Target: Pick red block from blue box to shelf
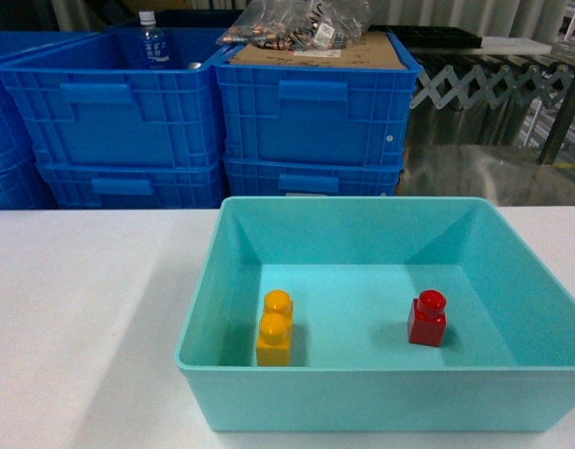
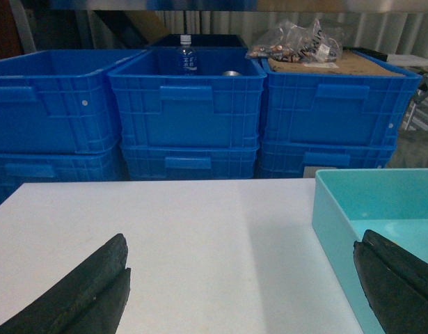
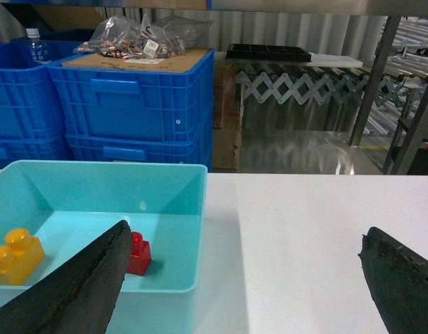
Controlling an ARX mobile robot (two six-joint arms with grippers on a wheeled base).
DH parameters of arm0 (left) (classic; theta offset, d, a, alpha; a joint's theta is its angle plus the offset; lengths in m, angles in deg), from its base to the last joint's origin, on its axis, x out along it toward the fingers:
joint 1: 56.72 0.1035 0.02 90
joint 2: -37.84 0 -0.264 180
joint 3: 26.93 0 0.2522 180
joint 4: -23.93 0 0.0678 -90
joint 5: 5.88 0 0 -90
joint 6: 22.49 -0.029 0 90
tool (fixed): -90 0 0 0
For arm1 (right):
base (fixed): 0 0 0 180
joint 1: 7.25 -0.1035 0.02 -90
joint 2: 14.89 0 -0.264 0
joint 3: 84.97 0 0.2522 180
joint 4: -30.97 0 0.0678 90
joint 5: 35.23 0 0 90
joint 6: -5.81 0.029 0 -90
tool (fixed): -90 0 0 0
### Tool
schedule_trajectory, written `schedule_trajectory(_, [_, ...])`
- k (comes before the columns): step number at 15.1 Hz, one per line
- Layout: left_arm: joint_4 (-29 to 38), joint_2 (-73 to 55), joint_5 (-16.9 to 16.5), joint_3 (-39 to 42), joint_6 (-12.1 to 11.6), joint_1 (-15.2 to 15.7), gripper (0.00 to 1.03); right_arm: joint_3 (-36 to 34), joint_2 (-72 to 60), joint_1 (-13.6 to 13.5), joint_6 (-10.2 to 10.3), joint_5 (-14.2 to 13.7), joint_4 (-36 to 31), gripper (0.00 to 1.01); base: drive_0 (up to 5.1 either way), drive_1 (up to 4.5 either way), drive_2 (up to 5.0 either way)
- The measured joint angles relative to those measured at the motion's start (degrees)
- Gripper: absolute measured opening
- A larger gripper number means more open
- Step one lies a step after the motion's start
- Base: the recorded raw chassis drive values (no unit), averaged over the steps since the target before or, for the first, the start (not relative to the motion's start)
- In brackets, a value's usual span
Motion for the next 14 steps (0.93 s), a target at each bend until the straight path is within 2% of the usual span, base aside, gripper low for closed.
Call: schedule_trajectory(14, [0.0,0.0,0.0,0.0,0.0,0.0,0.98,0.0,0.0,0.0,0.0,0.0,0.0,0.98,0.0,0.00,0.0])
